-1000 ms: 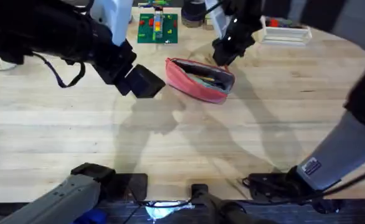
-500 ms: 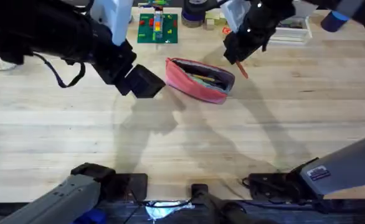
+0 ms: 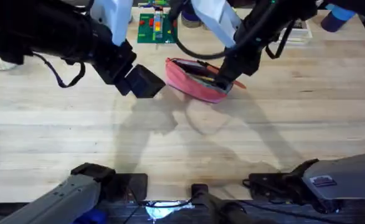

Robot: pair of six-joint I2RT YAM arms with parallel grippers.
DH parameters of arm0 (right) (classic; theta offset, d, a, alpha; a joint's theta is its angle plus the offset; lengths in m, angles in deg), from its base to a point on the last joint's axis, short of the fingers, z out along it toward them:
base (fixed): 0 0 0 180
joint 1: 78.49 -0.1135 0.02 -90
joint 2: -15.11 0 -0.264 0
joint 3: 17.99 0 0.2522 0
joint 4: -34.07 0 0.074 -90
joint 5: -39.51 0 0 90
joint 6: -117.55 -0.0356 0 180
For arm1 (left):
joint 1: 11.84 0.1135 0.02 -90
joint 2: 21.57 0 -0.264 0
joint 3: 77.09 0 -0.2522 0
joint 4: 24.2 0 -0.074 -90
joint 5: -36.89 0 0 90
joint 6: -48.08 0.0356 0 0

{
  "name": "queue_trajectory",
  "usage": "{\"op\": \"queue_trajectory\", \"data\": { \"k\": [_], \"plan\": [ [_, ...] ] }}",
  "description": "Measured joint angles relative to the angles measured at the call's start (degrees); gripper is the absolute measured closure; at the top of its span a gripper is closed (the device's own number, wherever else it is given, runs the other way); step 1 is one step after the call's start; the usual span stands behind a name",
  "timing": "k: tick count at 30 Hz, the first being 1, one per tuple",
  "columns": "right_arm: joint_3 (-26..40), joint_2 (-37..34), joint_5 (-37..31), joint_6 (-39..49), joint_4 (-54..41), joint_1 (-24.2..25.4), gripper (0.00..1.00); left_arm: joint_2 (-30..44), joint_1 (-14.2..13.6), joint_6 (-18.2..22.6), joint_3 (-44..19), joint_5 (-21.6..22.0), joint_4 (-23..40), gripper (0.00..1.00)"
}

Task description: Unzip the bag, pick up the pens from the table one at a time and place them inside, then zip the bag closed.

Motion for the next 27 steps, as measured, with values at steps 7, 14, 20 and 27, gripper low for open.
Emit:
{"op": "queue_trajectory", "data": {
  "k": [7, 14, 20, 27],
  "plan": [
    [0.0, 0.0, 1.2, 6.9, 0.8, 0.0, 0.968, 0.0, 0.0, 0.0, 0.0, 0.0, 0.0, 0.007],
    [0.0, 0.0, 1.2, 9.0, 1.7, 0.1, 0.968, 0.0, 0.0, 0.0, 0.0, 0.0, 0.0, 0.007],
    [0.0, -4.8, 1.2, 9.6, 3.3, 0.8, 0.968, 0.0, 0.0, 0.0, 0.0, 0.0, 0.0, 0.007],
    [0.0, -10.5, 1.2, 10.7, 7.8, 1.5, 0.968, 0.0, 0.0, 0.0, 0.0, 0.0, 0.0, 0.007]
  ]
}}
